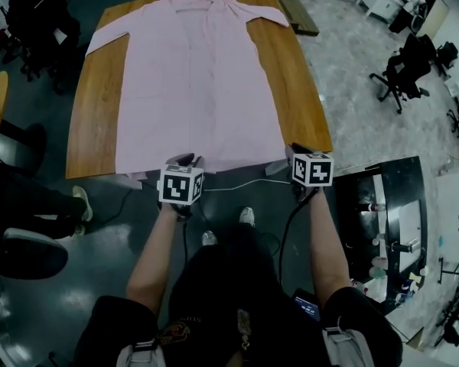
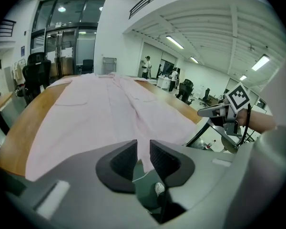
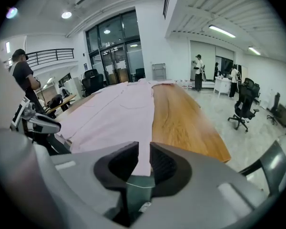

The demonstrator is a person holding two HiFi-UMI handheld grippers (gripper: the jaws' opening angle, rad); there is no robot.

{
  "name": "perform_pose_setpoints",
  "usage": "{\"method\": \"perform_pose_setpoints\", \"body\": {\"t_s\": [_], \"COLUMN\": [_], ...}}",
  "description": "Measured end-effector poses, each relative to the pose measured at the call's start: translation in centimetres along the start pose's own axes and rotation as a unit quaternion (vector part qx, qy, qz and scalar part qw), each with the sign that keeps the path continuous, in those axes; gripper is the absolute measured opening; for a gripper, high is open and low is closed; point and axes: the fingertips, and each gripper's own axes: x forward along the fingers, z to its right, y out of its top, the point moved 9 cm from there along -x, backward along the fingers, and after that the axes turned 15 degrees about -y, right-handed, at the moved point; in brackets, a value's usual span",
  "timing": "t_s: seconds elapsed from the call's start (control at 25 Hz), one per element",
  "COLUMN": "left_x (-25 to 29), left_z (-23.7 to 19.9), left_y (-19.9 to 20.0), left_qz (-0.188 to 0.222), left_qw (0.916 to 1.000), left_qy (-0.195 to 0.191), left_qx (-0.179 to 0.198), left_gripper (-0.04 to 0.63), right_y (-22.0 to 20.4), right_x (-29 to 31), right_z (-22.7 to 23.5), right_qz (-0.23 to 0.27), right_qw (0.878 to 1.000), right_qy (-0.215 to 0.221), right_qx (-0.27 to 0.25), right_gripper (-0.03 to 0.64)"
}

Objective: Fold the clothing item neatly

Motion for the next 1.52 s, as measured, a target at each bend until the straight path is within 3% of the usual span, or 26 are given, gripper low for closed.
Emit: {"method": "perform_pose_setpoints", "body": {"t_s": [0.28,0.48,0.72,0.92,1.08,1.32,1.52], "left_x": [0.0,2.7,6.4,9.4,12.4,18.0,24.4], "left_z": [-2.5,-5.8,-10.4,-14.4,-18.1,-23.1,-25.0], "left_y": [8.5,16.4,24.2,28.1,31.9,34.8,34.7], "left_qz": [0.043,0.061,0.023,-0.011,-0.022,-0.049,-0.119], "left_qw": [0.9977,0.9955,0.9919,0.9849,0.9684,0.9350,0.9062], "left_qy": [0.003,0.010,0.021,-0.002,-0.028,-0.088,-0.135], "left_qx": [0.052,0.071,0.123,0.173,0.247,0.340,0.383], "left_gripper": [0.089,0.087,0.086,0.086,0.086,0.087,0.101], "right_y": [7.3,13.5,16.9,16.9,17.7,18.1,17.3], "right_x": [-0.6,1.8,6.0,8.0,9.8,12.1,12.9], "right_z": [-2.7,-5.8,-12.1,-16.6,-19.2,-22.7,-24.0], "right_qz": [0.074,0.125,0.121,0.098,0.087,0.070,0.053], "right_qw": [0.996,0.983,0.966,0.965,0.977,0.993,0.996], "right_qy": [0.040,0.110,0.200,0.220,0.183,0.100,0.058], "right_qx": [-0.029,-0.072,-0.107,-0.101,-0.065,0.004,0.034], "right_gripper": [0.061,0.061,0.061,0.061,0.061,0.061,0.061]}}
